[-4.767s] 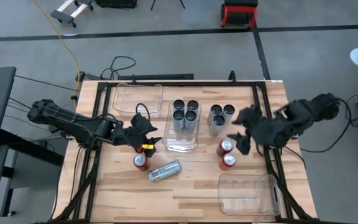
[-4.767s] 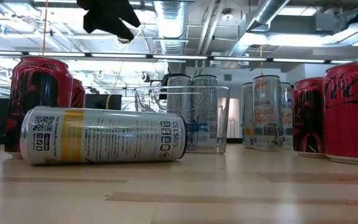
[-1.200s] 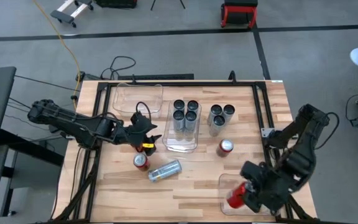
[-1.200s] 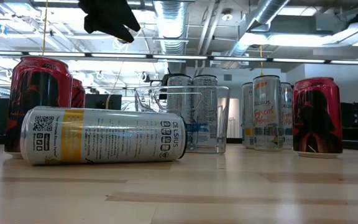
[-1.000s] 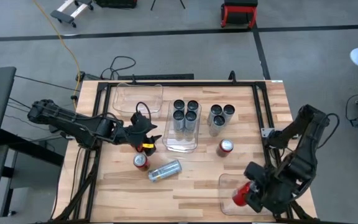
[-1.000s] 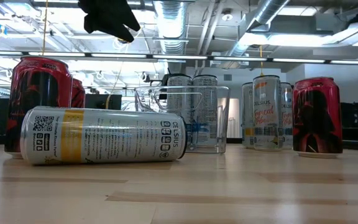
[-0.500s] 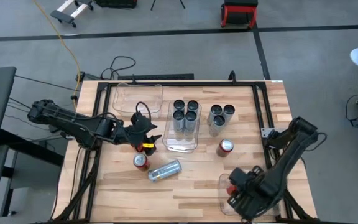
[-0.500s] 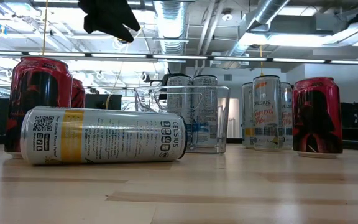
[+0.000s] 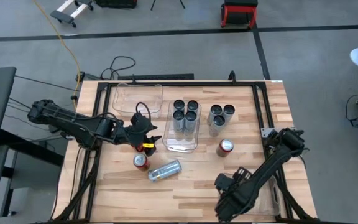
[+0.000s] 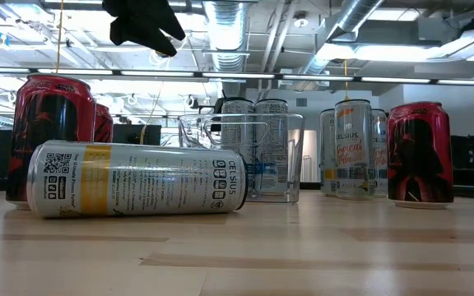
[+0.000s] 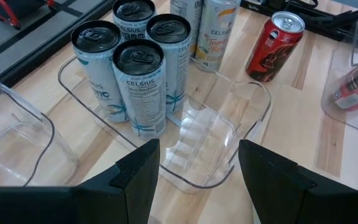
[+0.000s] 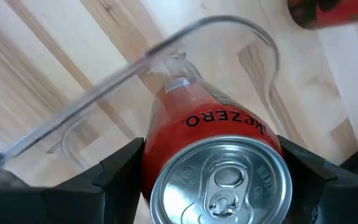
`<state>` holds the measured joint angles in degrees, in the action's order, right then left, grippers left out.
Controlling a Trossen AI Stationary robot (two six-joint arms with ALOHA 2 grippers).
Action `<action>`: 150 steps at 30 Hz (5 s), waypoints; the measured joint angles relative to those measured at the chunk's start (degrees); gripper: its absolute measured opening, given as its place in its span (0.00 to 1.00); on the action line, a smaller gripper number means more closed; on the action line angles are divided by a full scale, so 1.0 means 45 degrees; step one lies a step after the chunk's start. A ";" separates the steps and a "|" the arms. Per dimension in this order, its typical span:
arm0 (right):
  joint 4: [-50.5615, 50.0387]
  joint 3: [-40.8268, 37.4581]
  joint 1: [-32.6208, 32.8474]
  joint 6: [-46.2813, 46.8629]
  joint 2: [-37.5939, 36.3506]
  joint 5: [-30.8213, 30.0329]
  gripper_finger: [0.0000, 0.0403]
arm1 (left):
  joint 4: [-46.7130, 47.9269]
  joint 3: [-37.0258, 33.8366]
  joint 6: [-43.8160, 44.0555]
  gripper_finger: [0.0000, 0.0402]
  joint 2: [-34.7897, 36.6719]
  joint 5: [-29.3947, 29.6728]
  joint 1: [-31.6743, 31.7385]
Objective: Sort soda cans
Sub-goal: Put the red soda can into the bottom transparent bin
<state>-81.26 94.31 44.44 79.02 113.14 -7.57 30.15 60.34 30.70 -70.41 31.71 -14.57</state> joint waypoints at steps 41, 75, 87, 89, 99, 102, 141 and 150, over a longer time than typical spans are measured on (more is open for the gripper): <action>-0.1550 -0.0379 -0.2264 0.3770 -0.5195 -0.2404 0.95 | 0.0306 0.0000 0.0664 0.53 0.0000 -0.0307 -0.0423; 0.3833 -0.6044 -0.8000 -0.1535 -0.5182 0.1462 0.92 | 0.1424 -0.1874 0.5179 0.53 0.0005 -0.0167 -0.3313; 0.3385 -0.5775 -0.7707 -0.1330 -0.5371 0.1295 0.69 | 0.1410 -0.2205 0.7435 0.53 0.0005 0.1519 -0.5226; 0.2996 -0.5266 -0.7393 -0.0979 -0.5681 0.0997 0.69 | 0.1416 -0.2205 0.7648 0.53 0.0005 0.1947 -0.5376; -0.1184 -0.1617 -0.4380 0.1422 -0.6771 0.0045 0.69 | 0.1017 -0.2205 0.6968 0.53 0.0005 0.3110 -0.5272; -0.2060 -0.0665 -0.3220 0.2229 -0.6743 0.0004 0.69 | 0.0717 -0.2205 0.6764 0.53 0.0005 0.3149 -0.5269; -0.1789 -0.1367 0.3651 0.4643 -0.4119 0.0314 0.69 | -0.3006 -0.2203 0.7087 0.53 0.0005 0.4629 -0.4153; 0.0516 -0.4042 0.2992 0.3920 -0.4467 0.0327 0.69 | -0.3267 -0.2200 0.7353 0.53 0.0005 0.4783 -0.4158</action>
<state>-78.94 76.12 57.90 96.66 93.04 -6.10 15.45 50.43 63.79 -70.39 53.23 -33.28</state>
